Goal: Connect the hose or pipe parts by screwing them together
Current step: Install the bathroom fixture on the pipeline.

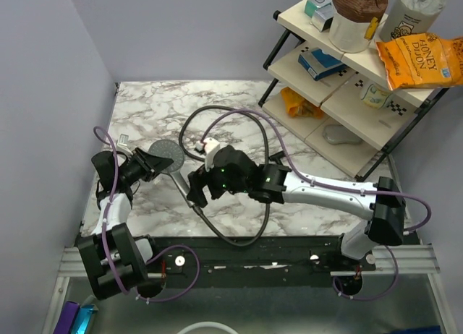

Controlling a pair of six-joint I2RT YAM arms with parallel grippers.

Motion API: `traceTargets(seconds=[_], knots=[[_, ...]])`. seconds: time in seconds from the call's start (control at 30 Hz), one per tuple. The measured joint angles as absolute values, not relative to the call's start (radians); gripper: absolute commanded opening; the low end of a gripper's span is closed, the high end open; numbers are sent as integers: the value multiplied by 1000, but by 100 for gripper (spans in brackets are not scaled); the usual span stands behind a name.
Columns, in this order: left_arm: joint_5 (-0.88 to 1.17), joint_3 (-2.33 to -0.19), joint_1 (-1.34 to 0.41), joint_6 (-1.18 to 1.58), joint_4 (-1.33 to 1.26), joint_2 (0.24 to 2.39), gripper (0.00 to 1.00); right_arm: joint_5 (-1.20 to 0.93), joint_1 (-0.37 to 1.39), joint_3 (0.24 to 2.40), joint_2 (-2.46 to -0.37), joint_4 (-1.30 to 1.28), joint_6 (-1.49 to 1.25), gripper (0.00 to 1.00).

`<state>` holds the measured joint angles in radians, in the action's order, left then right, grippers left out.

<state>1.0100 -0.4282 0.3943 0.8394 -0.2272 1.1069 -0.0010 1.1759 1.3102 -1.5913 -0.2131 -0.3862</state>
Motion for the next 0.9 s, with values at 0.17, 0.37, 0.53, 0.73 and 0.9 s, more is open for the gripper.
traceTargets(seconds=[0.17, 0.37, 0.53, 0.73, 0.9], knots=[[991, -429, 406, 815, -184, 1107, 0, 223, 1334, 1444, -1695, -421, -286, 80], [982, -430, 411, 808, -175, 1107, 0, 371, 1412, 1488, -1836, -548, -239, 77], [981, -430, 411, 808, -175, 1107, 0, 405, 1412, 1525, -1890, -576, -223, 69], [981, -430, 411, 808, -175, 1107, 0, 419, 1411, 1560, -1919, -547, -214, 58], [981, -430, 411, 801, -177, 1107, 0, 435, 1411, 1609, -1966, -535, -209, 39]])
